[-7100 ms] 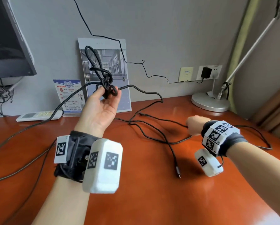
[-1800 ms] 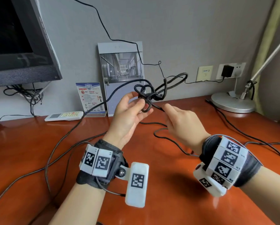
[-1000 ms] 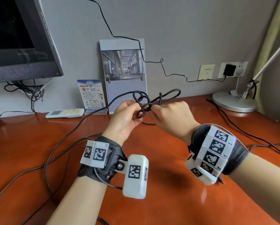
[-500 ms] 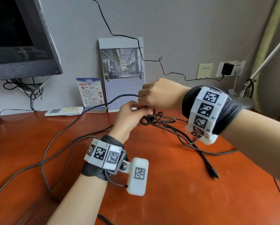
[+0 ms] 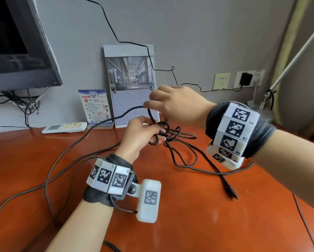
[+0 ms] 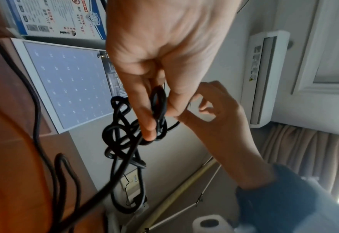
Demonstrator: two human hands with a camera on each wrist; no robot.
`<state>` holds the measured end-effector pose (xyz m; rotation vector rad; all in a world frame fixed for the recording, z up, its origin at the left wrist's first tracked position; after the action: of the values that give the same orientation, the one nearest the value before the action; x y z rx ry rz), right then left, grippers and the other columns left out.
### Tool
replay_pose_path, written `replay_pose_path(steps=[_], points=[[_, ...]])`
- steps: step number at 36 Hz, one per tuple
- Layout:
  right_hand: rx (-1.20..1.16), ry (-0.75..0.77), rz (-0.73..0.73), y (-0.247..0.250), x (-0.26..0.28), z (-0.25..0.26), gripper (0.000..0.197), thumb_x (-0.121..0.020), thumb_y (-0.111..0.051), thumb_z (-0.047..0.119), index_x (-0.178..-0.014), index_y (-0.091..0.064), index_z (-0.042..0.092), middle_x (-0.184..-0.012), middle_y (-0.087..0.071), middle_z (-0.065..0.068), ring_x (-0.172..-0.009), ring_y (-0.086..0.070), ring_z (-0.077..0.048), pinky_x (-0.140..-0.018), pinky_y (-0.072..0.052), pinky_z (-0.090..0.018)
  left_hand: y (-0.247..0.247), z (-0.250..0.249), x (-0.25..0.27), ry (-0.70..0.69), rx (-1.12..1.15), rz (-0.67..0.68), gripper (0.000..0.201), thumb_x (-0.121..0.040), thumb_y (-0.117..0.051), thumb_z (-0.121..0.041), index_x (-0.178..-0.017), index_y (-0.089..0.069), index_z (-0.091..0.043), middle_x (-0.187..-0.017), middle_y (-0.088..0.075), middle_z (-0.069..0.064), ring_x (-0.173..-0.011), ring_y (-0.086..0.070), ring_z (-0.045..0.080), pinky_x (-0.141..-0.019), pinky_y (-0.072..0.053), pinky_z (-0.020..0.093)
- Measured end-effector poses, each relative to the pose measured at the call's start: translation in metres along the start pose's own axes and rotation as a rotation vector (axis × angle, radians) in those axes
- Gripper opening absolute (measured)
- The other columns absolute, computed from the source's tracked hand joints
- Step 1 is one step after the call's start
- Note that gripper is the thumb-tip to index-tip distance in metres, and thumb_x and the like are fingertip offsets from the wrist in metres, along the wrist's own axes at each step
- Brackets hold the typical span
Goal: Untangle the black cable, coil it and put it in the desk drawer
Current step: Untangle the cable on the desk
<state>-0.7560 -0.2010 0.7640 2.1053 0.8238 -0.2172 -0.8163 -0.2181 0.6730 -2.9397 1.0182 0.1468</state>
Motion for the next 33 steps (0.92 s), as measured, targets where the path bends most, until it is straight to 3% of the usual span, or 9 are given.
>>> replay_pose_path(steps=[3,8,12,16,19,21,25,28,33], points=[[0.273,0.140,0.051,0.006,-0.006,0.010,0.015,-0.071,-0.063,0.012,-0.078,-0.068,0.024,-0.082,-0.060,0.002,-0.075,-0.057,-0.021,-0.050,-0.038,-0.025,-0.003,-0.002,0.002,-0.010,-0.038,0.019,0.011,-0.084,-0.052,0.008,-0.088,-0.053,-0.002,-0.077,-0.070,0.013,-0.052,-0.068,0.020,-0.050,-0.054,0.025],[0.454,0.099,0.213,0.000,-0.002,0.008,0.020,-0.065,-0.044,0.007,-0.052,-0.044,0.023,-0.048,-0.049,0.006,-0.050,-0.049,-0.015,-0.048,-0.019,-0.021,-0.002,-0.007,0.003,-0.057,-0.165,0.008,0.012,-0.082,-0.056,0.006,-0.085,-0.053,-0.005,-0.074,-0.069,0.014,-0.052,-0.066,0.020,-0.045,-0.050,0.023],[0.261,-0.261,0.286,0.016,0.005,-0.035,0.032,-0.071,-0.060,0.015,-0.046,-0.040,0.020,-0.039,-0.049,0.004,-0.035,-0.043,-0.021,-0.050,-0.020,-0.015,0.002,-0.016,0.002,-0.161,-0.369,-0.001,0.016,-0.079,-0.061,0.001,-0.077,-0.053,-0.013,-0.066,-0.070,0.009,-0.051,-0.065,0.020,-0.047,-0.047,0.024],[-0.019,-0.777,0.265,0.024,0.044,-0.094,0.041,-0.095,-0.046,0.033,-0.061,-0.042,0.010,-0.071,-0.054,-0.012,-0.067,-0.046,-0.031,-0.059,-0.027,-0.028,-0.002,-0.025,0.007,-0.221,-0.411,0.019,0.023,-0.083,-0.059,-0.001,-0.076,-0.050,-0.022,-0.065,-0.068,0.011,-0.052,-0.063,0.022,-0.053,-0.050,0.028],[-0.069,-0.949,0.325,0.015,0.071,-0.103,0.033,-0.096,-0.044,0.032,-0.073,-0.052,0.009,-0.079,-0.052,-0.010,-0.080,-0.055,-0.033,-0.068,-0.032,-0.031,0.000,-0.035,0.010,-0.269,-0.426,0.015,0.024,-0.083,-0.061,-0.001,-0.075,-0.051,-0.022,-0.060,-0.067,0.010,-0.053,-0.064,0.025,-0.056,-0.052,0.029],[0.047,-0.886,0.409,0.008,0.071,-0.089,0.019,-0.094,-0.046,0.021,-0.096,-0.061,0.010,-0.092,-0.062,-0.009,-0.091,-0.060,-0.032,-0.073,-0.035,-0.033,-0.001,-0.036,0.013,-0.272,-0.425,0.020,0.025,-0.082,-0.061,0.000,-0.074,-0.053,-0.022,-0.060,-0.068,0.009,-0.055,-0.066,0.026,-0.058,-0.054,0.031],[0.270,-0.495,0.199,0.024,0.043,-0.044,0.053,-0.079,-0.038,0.009,-0.129,-0.050,0.018,-0.125,-0.057,-0.010,-0.110,-0.056,-0.029,-0.098,-0.039,-0.052,-0.006,-0.033,0.019,-0.258,-0.407,0.032,0.023,-0.081,-0.063,0.000,-0.075,-0.055,-0.021,-0.057,-0.068,0.006,-0.058,-0.068,0.028,-0.063,-0.057,0.037],[0.365,-0.111,0.076,0.027,0.031,0.000,0.042,-0.082,-0.031,0.009,-0.106,-0.063,0.022,-0.104,-0.065,-0.004,-0.101,-0.061,-0.025,-0.102,-0.036,-0.056,-0.005,-0.034,0.021,-0.246,-0.378,0.036,0.022,-0.081,-0.062,0.001,-0.075,-0.054,-0.019,-0.051,-0.065,0.000,-0.054,-0.067,0.023,-0.058,-0.055,0.032],[0.337,-0.092,0.036,0.038,0.030,0.014,0.033,-0.069,-0.041,-0.006,-0.060,-0.062,0.017,-0.055,-0.055,0.002,-0.054,-0.052,-0.023,-0.091,-0.050,-0.044,-0.001,-0.041,0.025,-0.270,-0.358,0.046,0.021,-0.082,-0.059,0.004,-0.076,-0.057,-0.016,-0.064,-0.069,0.009,-0.055,-0.067,0.023,-0.054,-0.054,0.029]])
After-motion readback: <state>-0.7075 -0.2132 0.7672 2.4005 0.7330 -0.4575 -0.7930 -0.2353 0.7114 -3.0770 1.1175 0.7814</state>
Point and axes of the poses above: each hand's wrist, its own x-axis away from the middle knuckle, its own y-axis out of the back of the hand, z = x × y, the point moved 10 cm from there along -x, towards the middle knuckle
